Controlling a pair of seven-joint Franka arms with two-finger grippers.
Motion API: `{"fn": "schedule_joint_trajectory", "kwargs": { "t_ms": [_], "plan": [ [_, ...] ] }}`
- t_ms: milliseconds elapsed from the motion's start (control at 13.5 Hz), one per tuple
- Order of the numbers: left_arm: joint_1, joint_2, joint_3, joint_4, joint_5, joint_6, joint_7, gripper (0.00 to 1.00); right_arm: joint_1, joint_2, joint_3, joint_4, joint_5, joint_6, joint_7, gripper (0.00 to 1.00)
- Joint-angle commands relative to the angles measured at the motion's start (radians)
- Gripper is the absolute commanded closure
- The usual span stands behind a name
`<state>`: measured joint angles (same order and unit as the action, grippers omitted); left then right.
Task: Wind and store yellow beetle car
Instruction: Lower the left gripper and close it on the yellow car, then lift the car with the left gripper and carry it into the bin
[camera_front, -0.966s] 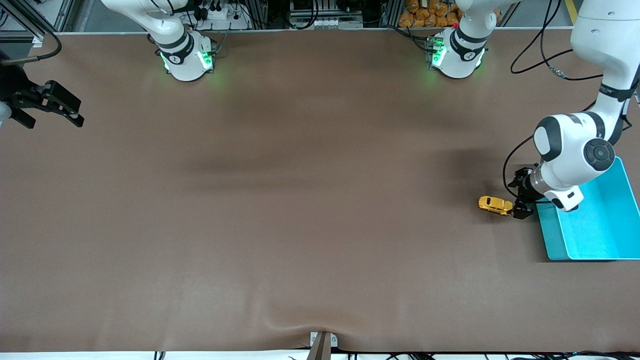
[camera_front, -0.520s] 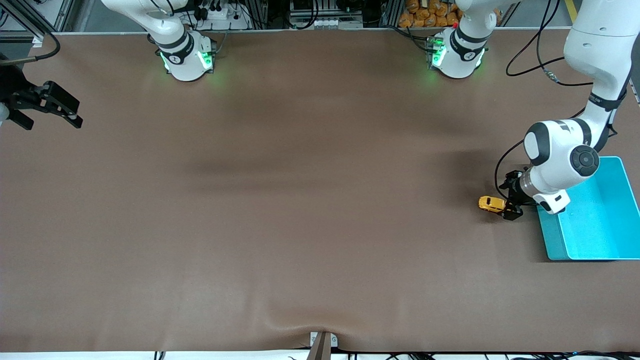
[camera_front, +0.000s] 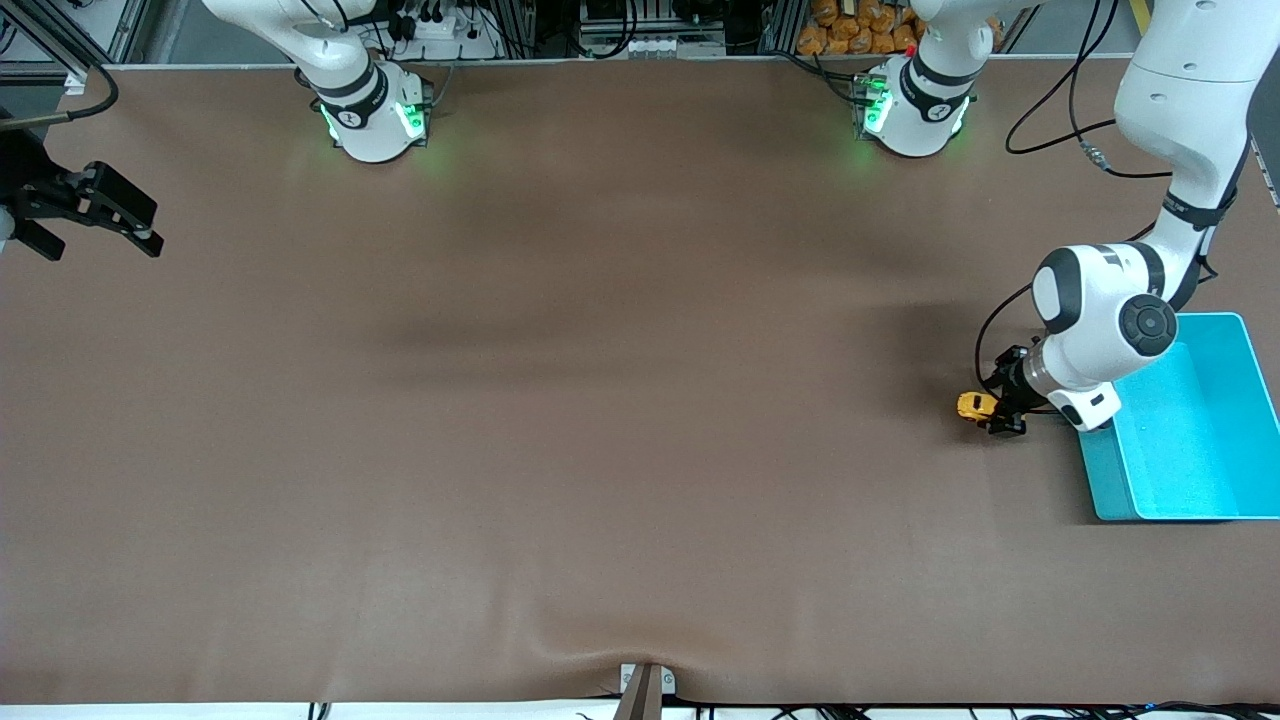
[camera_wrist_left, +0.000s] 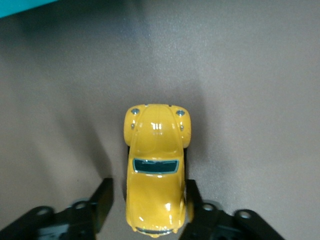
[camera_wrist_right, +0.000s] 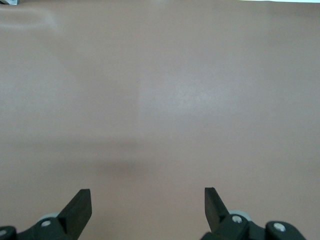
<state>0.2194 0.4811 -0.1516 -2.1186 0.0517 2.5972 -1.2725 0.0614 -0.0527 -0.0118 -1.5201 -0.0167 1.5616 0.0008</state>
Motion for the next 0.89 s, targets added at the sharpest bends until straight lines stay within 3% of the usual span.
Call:
{"fn": "schedule_joint_trajectory", "kwargs": {
  "t_ms": [0, 223, 520, 817],
  "plan": [
    [-0.003, -0.005, 0.003, -0.001, 0.014, 0.017, -0.018, 1.00, -0.002, 0.016, 0.007, 0.031, -0.005, -0.011, -0.030, 0.00],
    [-0.005, -0.057, 0.001, -0.001, 0.025, 0.000, 0.015, 1.00, 0.001, 0.016, 0.009, 0.032, 0.006, -0.011, -0.030, 0.00],
    [0.008, -0.191, -0.011, 0.037, 0.030, -0.164, 0.207, 1.00, -0.008, 0.016, 0.009, 0.031, 0.015, -0.012, -0.028, 0.00],
    [0.055, -0.200, -0.002, 0.196, 0.030, -0.354, 0.456, 1.00, -0.006, 0.017, 0.009, 0.032, 0.014, -0.009, -0.028, 0.00]
  ]
}}
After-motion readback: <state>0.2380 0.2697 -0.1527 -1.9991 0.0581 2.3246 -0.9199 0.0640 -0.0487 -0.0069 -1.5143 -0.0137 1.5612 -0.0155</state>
